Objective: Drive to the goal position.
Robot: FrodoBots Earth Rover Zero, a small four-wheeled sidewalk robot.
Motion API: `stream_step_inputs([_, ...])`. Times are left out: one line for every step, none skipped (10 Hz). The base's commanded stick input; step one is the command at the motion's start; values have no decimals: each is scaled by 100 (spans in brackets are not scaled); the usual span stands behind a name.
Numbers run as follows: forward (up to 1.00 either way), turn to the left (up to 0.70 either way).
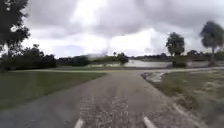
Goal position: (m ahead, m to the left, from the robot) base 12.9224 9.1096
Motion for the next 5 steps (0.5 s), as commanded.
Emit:
stream_step_inputs([70,0])
stream_step_inputs([70,0])
stream_step_inputs([70,0])
stream_step_inputs([70,0])
stream_step_inputs([70,0])
